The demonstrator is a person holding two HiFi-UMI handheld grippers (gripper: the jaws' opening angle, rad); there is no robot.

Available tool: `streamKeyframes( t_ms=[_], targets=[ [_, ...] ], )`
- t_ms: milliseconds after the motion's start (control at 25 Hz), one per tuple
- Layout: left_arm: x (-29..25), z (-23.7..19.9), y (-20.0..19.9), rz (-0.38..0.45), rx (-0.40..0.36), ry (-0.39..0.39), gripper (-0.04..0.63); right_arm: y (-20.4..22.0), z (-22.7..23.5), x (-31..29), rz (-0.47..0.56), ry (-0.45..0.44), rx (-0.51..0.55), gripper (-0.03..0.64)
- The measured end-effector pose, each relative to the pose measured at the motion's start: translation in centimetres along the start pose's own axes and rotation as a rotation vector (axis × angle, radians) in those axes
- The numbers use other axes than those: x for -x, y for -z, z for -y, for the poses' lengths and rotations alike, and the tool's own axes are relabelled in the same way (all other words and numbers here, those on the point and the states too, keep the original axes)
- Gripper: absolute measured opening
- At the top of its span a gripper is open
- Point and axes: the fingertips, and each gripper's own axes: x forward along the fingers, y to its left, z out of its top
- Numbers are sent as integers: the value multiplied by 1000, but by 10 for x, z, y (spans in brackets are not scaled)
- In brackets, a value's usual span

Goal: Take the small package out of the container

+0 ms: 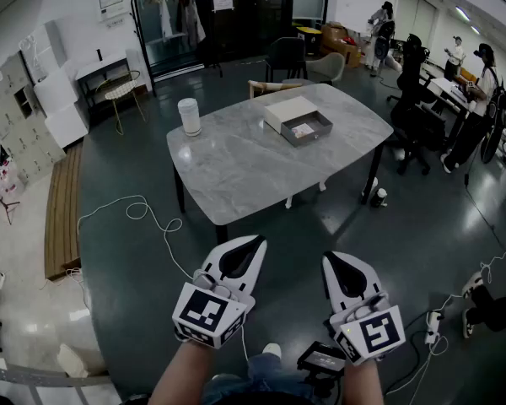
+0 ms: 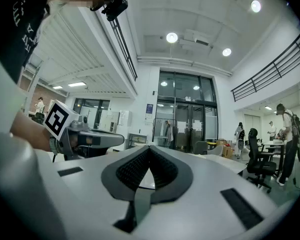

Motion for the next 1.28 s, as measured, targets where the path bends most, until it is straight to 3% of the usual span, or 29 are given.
streamKeyframes(
  t_ms=[280,600,760,1000,1280],
  targets=[
    [-49,6,3,4,0,8,11,11,39,-18,-18,-4,4,26],
    [-97,-19,10,11,39,-9,11,27,83,-41,-55,22,7,26],
    [-137,-44,15,18,54,-9,11,31,118,-73,-63,37,22,26],
    [-209,-96,21,21,124,-24,11,28,156,-145,-69,-34,37,26],
    [-288,-156,18,19,129,-19,11,28,219,-233,-48,-34,-54,26]
  ],
)
